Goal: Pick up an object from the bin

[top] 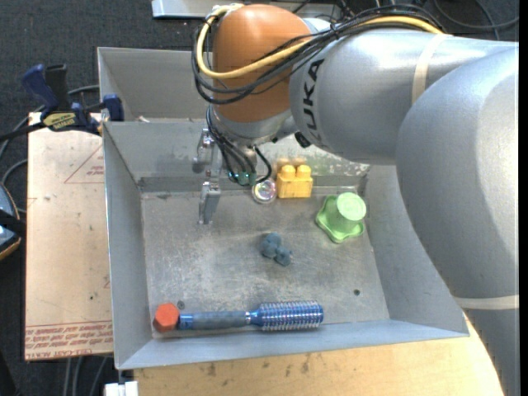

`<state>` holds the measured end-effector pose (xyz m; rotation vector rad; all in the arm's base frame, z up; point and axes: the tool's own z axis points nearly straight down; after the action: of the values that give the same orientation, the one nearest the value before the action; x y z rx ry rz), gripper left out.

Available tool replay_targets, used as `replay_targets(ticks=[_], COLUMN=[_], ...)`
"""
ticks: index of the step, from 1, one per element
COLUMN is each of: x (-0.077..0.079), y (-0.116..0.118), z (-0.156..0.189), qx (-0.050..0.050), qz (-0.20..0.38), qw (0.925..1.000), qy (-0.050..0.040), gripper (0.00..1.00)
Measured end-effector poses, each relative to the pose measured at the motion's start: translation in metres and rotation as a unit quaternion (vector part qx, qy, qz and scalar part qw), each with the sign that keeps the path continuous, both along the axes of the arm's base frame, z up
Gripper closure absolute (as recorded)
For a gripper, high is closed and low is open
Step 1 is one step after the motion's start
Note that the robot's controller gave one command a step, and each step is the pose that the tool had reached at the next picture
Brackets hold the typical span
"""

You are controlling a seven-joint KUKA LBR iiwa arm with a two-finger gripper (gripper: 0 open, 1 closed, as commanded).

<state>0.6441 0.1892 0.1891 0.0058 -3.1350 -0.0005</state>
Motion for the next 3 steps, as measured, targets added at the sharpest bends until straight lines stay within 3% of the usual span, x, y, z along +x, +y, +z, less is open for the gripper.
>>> replay_targets(ticks=[1,2,3], x=[-0.028,-0.024,-0.028], y=[-0.058,-0.126,-0.13], z=[-0.105,-0.104,0.03], qx=[-0.001,-0.001,0.0], qz=[0.063,0.124,0.137], qw=[0.998,0.9922,0.9905], qy=[0.0004,-0.0034,-0.0094], gripper=[0.0,0.0,0.0])
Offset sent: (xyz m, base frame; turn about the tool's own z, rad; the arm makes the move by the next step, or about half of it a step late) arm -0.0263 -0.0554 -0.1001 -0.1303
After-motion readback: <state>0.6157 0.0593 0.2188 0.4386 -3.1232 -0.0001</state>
